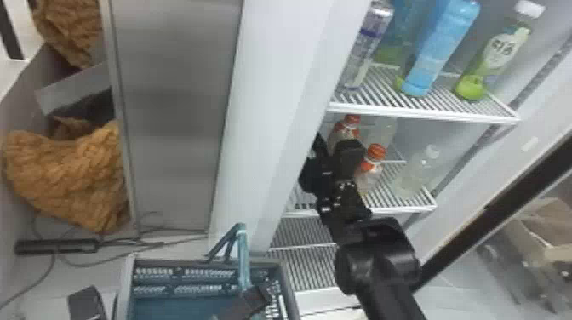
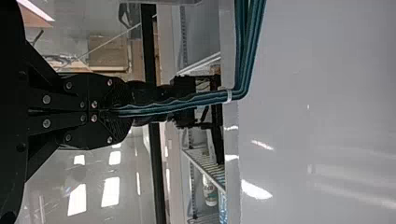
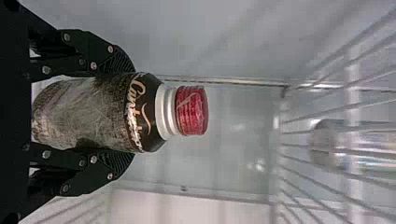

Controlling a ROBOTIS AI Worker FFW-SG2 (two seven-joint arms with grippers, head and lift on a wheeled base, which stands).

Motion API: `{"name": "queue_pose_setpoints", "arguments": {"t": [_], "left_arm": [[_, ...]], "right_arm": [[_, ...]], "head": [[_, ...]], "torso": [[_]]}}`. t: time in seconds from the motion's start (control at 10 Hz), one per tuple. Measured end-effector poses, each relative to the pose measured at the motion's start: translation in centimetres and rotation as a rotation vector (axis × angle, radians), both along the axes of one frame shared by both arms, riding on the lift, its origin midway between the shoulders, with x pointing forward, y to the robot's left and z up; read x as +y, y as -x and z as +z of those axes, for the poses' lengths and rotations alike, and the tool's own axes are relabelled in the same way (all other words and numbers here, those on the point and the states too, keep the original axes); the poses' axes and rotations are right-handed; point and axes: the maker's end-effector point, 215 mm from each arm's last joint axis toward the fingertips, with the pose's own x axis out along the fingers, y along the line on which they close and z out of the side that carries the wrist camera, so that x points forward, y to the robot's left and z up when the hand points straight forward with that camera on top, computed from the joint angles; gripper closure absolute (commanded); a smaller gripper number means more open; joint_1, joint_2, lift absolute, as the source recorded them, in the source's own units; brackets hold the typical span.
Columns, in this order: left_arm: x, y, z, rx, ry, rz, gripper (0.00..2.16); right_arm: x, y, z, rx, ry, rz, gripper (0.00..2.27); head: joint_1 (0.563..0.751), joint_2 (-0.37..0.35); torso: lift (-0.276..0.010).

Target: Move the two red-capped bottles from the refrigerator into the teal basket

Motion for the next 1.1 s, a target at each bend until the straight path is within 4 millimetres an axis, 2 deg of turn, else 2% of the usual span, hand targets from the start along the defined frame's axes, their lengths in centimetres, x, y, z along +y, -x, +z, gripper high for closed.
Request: {"name": "queue_pose_setpoints", "arguments": {"t": [0.5, 0.9, 1.1], "left_arm": [[0.2, 0.1, -0.2, 0.005, -0.001, 0.005, 1.15], [0.4, 0.0, -0.2, 0.006, -0.001, 0.013, 1.15], [0.6, 0.0, -0.3, 0.008, -0.002, 0.019, 1.15]], "right_arm": [[-0.8, 5.3, 1.5, -0.01, -0.015, -0.011, 0.84], [0.9, 10.0, 3.4, -0.014, -0.062, 0.028, 0.83], [2.2, 13.4, 4.0, 0.028, -0.097, 0.065, 0.82]], "head": [[0.695, -0.35], [0.695, -0.35], [0.695, -0.35]], "torso": [[-0.224], [-0.224], [-0.224]]}}
